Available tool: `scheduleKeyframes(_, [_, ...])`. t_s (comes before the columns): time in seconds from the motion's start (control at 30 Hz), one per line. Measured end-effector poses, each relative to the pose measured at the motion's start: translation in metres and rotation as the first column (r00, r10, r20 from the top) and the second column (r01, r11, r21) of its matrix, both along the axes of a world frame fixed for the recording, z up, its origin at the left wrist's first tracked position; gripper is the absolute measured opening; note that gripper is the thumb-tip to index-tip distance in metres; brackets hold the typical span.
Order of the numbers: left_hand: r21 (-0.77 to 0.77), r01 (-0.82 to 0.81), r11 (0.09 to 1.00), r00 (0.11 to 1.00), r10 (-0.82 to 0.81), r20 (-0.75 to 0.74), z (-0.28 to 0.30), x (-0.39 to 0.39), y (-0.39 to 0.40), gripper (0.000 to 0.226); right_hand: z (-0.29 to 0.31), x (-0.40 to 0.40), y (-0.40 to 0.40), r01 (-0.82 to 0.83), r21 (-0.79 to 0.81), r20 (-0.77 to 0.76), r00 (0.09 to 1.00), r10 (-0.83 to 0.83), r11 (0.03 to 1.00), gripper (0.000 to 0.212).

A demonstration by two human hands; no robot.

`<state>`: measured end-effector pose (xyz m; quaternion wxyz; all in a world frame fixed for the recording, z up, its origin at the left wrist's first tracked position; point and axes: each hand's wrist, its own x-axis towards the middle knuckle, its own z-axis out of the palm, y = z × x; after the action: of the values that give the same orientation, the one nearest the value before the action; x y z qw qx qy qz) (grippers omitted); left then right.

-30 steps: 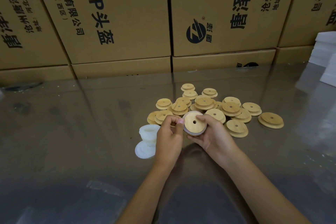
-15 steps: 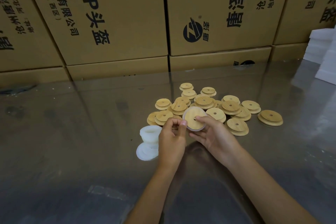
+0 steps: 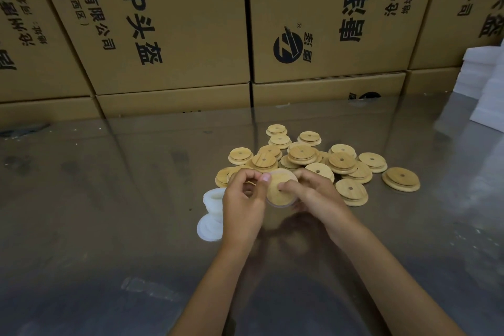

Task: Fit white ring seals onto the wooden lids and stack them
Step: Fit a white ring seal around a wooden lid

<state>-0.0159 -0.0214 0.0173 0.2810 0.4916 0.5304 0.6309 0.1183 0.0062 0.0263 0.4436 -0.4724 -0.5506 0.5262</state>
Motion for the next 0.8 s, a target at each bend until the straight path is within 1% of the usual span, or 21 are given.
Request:
scheduleKeyframes(0.07, [0.028,0.012,1.0,1.0,-0.011,-0.027,-0.0003,0.0003,0.0005,0.008,0.0006,0.0008,-0.0015,-0.042,0.013,0.038,0.998,0.041,0.999,0.015])
scheduleKeyframes(0.1, [0.029,0.019,0.999,1.0,-0.018,-0.018,-0.0004,0.0004,0.0009,0.007,0.0006,0.0008,-0.0025,-0.06,0.012,0.027,0.998,0.06,0.998,0.017])
scheduleKeyframes(0.2, [-0.01,0.037,0.999,0.997,-0.036,0.069,-0.0003,-0.0014,0.003,0.006,-0.0002,0.0,-0.0049,-0.089,-0.014,-0.082,0.993,0.087,0.996,0.017])
scheduleKeyframes(0.27, [-0.034,0.052,0.998,0.993,-0.048,0.107,-0.0002,-0.003,0.0046,0.005,-0.0002,0.0003,-0.0049,-0.071,-0.026,-0.149,0.987,0.067,0.997,0.016])
scheduleKeyframes(0.37, [-0.069,0.08,0.994,0.987,-0.069,0.149,0.0004,-0.0032,0.0051,0.006,0.0,0.0019,-0.0036,-0.043,-0.041,-0.229,0.973,0.032,0.998,0.02])
scheduleKeyframes(0.57, [-0.137,0.098,0.986,0.983,-0.074,0.169,0.0009,-0.0027,0.0054,0.009,-0.0015,-0.0012,-0.003,0.035,-0.027,-0.298,0.954,-0.042,0.999,0.02])
scheduleKeyframes(0.67, [-0.163,0.105,0.981,0.984,-0.079,0.162,0.001,-0.0022,0.0042,0.008,-0.0028,-0.0025,-0.0036,0.031,-0.044,-0.352,0.935,-0.044,0.999,0.022])
scheduleKeyframes(0.8, [-0.202,0.13,0.971,0.983,-0.1,0.151,0.0008,-0.0005,0.0025,0.009,-0.0046,-0.0023,-0.0025,-0.017,-0.085,-0.436,0.899,-0.022,0.996,0.025])
